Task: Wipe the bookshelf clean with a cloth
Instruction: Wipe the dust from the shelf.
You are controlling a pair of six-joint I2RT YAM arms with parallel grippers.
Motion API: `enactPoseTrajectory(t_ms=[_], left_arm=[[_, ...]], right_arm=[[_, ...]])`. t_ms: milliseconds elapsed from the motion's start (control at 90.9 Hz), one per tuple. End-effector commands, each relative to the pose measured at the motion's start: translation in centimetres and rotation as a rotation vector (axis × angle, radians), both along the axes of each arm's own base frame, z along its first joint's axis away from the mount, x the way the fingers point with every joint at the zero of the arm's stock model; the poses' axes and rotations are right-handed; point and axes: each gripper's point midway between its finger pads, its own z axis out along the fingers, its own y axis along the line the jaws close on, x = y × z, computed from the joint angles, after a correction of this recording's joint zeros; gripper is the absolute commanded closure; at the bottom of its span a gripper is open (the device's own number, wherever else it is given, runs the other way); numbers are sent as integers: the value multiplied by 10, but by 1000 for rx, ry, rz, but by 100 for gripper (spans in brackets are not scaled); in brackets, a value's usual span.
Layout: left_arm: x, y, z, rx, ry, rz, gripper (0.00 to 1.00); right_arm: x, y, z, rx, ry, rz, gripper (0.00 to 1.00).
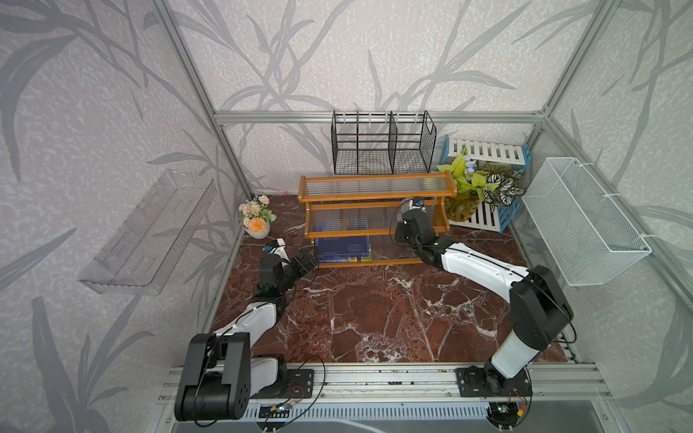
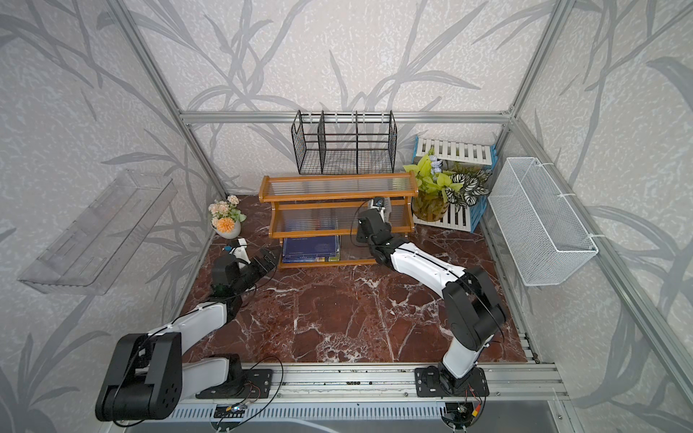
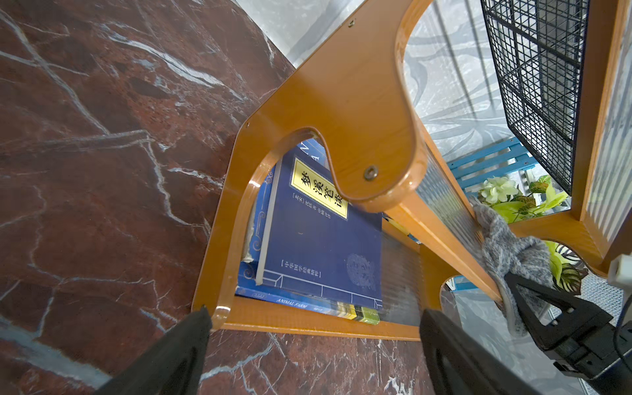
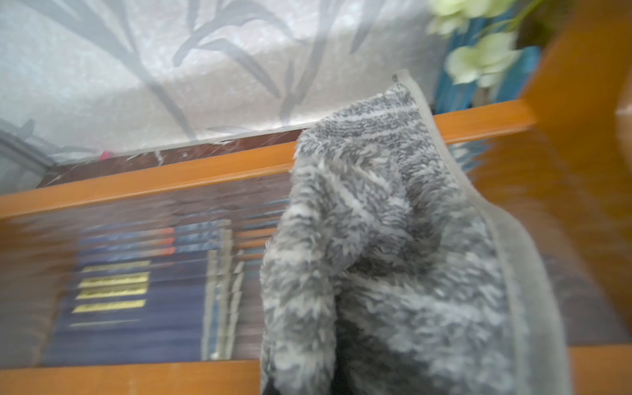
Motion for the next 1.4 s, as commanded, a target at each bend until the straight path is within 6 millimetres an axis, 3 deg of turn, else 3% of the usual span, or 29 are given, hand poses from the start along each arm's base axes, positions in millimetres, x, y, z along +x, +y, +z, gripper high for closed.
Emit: enactPoseTrajectory(t_ms=[0, 110, 297, 737, 924, 1012, 1276, 1386], left_arm=[[0, 1, 8, 6, -31, -2, 0], [0, 1, 8, 5, -30, -4, 0], [1, -1, 9, -3, -31, -12, 0], [-1, -4, 5, -17, -25, -23, 0], [-2, -5, 8, -18, -35, -27, 0], [-2, -5, 8, -19, -36, -27, 0], [-3, -6, 13, -26, -47, -30, 0], [-3, -6, 15, -27, -55, -34, 0]], right_arm=[[-9, -46, -9, -25, 30, -116, 100], [-12, -55, -5, -30, 27, -119, 100], [-12, -21, -8, -6, 46, -18, 100], [-33, 176, -1, 32, 16, 490, 100], [-60, 233, 16, 22, -42, 710, 100], [-72, 240, 34, 11, -87, 765, 100], [-101, 227, 105, 90, -206, 809, 100], [-111, 219, 150, 140, -281, 818, 100]])
